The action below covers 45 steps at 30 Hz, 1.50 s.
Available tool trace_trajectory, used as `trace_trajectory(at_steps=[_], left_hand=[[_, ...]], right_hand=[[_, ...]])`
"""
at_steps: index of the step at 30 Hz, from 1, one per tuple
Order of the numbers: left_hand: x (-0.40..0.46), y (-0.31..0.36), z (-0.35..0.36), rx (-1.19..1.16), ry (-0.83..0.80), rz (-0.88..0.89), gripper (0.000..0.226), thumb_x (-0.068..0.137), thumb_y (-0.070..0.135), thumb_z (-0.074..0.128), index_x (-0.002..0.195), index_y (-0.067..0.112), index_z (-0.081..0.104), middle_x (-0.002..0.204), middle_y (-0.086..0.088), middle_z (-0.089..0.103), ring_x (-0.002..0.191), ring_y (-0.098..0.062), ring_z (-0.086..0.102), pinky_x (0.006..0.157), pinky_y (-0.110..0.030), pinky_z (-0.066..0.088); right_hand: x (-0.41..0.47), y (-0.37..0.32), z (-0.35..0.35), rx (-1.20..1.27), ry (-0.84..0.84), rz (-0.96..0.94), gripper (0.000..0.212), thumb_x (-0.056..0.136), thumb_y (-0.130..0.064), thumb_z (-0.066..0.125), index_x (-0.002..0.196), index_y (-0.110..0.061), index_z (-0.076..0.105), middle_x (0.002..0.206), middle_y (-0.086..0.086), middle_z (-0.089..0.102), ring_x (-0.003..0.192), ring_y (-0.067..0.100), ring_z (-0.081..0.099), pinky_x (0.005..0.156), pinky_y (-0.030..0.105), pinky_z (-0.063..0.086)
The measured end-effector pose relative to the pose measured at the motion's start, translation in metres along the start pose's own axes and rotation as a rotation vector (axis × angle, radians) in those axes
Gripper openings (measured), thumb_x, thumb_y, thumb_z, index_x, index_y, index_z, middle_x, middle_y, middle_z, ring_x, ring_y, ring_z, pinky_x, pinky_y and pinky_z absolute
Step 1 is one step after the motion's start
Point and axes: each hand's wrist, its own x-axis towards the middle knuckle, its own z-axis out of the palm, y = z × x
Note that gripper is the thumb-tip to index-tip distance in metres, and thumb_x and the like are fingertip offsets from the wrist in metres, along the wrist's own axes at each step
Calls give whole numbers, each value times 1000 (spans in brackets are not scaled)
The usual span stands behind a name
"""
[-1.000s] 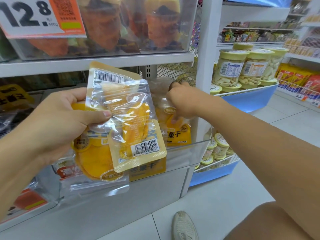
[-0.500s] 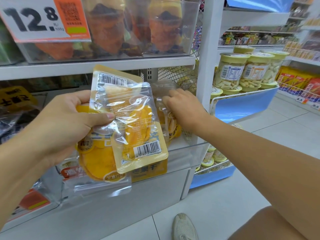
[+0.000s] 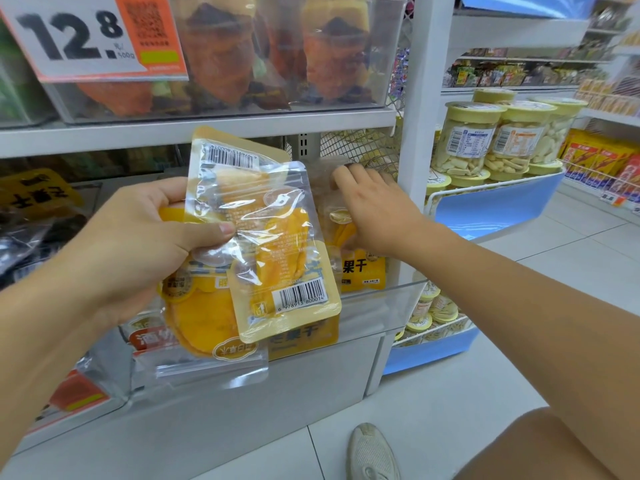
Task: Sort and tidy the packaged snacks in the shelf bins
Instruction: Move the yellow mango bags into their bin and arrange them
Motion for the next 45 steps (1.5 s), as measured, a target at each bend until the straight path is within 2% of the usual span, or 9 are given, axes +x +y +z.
trace_trajectory(at_steps=[4,8,12,16,24,32,37,41,45], left_hand=[[-2,2,0,-4,-14,-9,35,81,3,74,106,28,74,92,0,78,82,-21,76,77,-40,56],[-6,5,2,-63,-12,-12,37,82,1,73,109,26,74,93,-2,78,84,-23,76,74,-38,58],[-8,11,4,-310,-92,-83,45,80,-7,68,118,19,69,100,-11,77,87,-28,76,64,-35,61],[-14,12,8,-352,-135,-66,58,84,-14,63,130,21,61,104,-15,76,93,-33,74,78,-43,61],[-17,9,-3,-433,-130,-25,42,82,11,67,124,18,67,109,-13,75,91,-27,74,72,-34,62],[-20,2,-1,-379,-169,0,32,92,16,64,123,21,67,105,-12,76,91,-28,74,77,-39,62],[-18,3,-1,-392,-173,9,38,82,23,69,118,15,68,104,-12,76,91,-24,74,76,-33,61],[-17,5,-4,-407,-237,20,54,60,18,79,114,16,69,101,-11,76,84,-22,74,67,-31,60],[-16,10,-16,-366,-338,82,83,58,-11,83,129,28,63,114,-10,74,95,-27,74,70,-36,61]], right_hand=[[-9,2,-6,63,45,-4,100,55,-45,94,135,-19,40,136,3,42,125,26,42,108,39,36],[-30,4,-34,287,295,25,52,77,-8,71,125,-21,54,132,-3,49,120,20,48,95,42,48],[-69,-18,-79,785,265,-274,75,69,-15,72,137,-38,49,144,-19,39,130,8,47,93,33,52],[-86,-47,-74,663,-105,-494,101,66,-47,86,149,-52,29,162,-26,4,149,-3,11,115,31,26],[-70,-50,-55,605,80,-394,95,74,1,78,154,-28,36,159,-15,33,147,-3,25,120,26,25],[-59,-56,-46,645,116,-441,97,73,-46,84,153,-19,38,154,-4,44,140,6,41,114,24,36],[-51,-54,-41,444,468,-541,53,85,-15,76,135,-5,59,135,11,61,121,25,61,92,44,54],[-49,-52,-53,605,539,-471,19,95,-14,66,113,-14,73,107,-3,72,96,14,68,81,34,55],[-56,-32,-74,1335,378,3,9,94,-8,64,93,-14,70,85,-2,76,81,18,74,66,33,62]])
